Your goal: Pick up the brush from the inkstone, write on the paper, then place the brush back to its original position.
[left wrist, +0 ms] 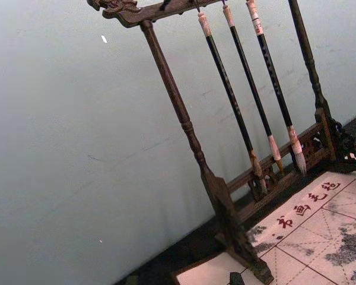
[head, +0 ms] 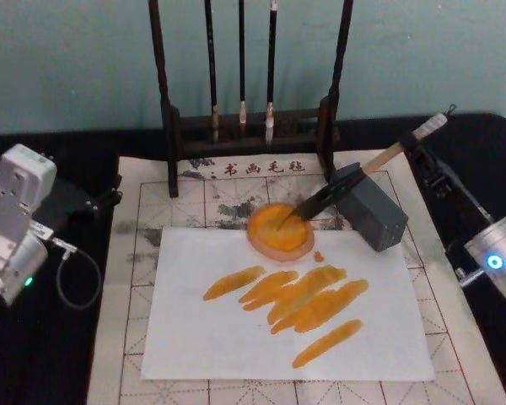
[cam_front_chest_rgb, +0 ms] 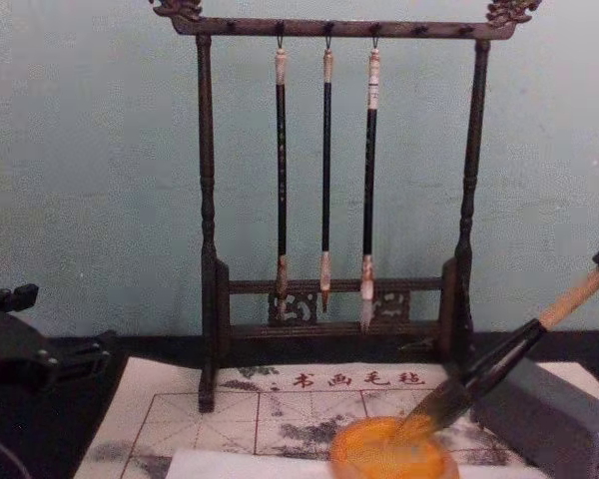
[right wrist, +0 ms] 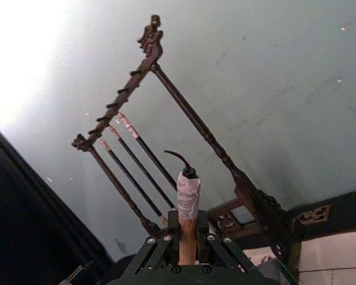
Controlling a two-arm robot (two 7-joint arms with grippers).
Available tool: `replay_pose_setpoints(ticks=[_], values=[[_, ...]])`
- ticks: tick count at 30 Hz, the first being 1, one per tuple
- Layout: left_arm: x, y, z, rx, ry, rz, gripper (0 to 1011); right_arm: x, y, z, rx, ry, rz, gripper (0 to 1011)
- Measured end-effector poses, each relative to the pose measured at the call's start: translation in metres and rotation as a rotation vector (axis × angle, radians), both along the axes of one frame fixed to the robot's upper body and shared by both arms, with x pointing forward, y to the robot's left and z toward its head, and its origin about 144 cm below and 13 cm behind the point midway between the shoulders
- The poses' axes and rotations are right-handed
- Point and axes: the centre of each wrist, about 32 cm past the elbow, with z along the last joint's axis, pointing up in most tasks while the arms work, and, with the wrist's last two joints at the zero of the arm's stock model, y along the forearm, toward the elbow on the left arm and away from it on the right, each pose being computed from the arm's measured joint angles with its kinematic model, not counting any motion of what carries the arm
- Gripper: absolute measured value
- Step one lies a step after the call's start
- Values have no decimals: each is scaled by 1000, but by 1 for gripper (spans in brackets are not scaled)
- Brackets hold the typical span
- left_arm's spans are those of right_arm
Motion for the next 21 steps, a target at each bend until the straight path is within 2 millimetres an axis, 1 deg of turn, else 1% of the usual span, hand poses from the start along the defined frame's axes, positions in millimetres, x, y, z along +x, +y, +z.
replay_pose_setpoints(ticks=[21], values=[[0,0,0,0,0,0,1001,11,13,-17,35,50,-23,183]])
